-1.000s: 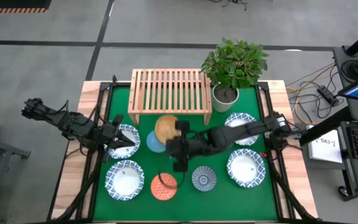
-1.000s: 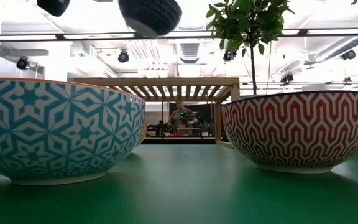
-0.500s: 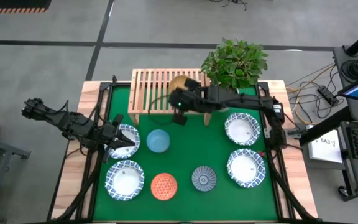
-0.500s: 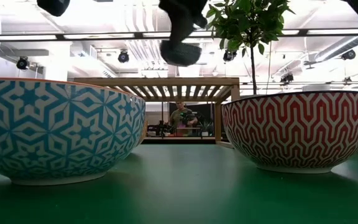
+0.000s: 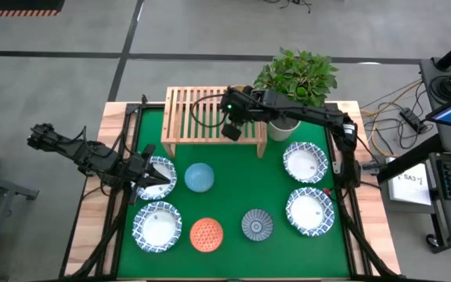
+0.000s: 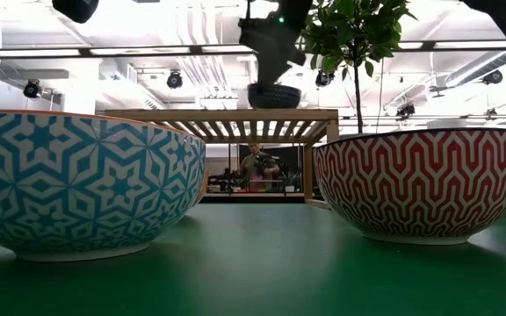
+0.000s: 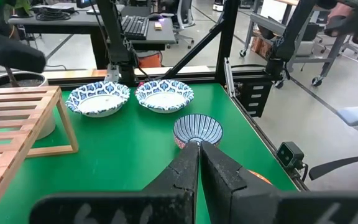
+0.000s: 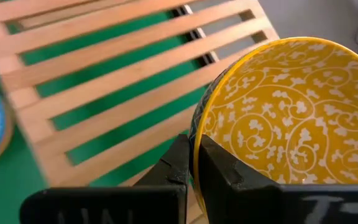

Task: Place and stack bowls onto a shelf
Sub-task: Put the small yellow bowl on the shelf

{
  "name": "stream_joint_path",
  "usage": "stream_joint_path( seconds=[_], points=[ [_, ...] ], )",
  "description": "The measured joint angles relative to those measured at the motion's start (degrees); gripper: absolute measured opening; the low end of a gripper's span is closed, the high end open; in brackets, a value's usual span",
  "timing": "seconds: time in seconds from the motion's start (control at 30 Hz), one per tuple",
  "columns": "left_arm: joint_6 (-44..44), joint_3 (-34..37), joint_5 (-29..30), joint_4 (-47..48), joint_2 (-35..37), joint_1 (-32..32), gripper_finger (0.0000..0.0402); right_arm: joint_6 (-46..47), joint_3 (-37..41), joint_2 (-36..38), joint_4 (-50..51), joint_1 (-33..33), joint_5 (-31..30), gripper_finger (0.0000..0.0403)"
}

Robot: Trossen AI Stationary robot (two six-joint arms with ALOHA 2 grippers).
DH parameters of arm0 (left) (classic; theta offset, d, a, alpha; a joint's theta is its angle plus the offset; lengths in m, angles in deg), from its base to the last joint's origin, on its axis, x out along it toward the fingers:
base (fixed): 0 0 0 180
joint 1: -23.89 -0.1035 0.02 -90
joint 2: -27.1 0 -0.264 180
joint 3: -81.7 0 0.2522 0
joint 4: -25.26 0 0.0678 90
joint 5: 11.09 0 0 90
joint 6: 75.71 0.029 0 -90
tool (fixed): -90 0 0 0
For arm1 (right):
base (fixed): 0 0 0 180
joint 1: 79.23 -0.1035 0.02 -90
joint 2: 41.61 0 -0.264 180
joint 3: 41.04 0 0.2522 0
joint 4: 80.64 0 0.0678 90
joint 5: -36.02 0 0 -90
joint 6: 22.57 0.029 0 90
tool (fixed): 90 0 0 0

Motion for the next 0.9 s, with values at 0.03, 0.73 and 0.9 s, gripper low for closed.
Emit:
stream_joint_path(
  seconds=[0.03,0.73,0.9],
  points=[
    [0.0,0.0,0.0,0.0,0.0,0.0,0.0,0.02,0.0,0.0,0.0,0.37,0.11,0.0012],
    [0.02,0.0,0.0,0.0,0.0,0.01,0.0,-0.31,1.89,0.0,-0.31,1.44,1.56,0.0013],
    [0.02,0.0,0.0,-0.02,0.0,0.02,0.0,-0.73,2.16,0.0,-0.39,1.44,1.38,0.0013]
  ],
)
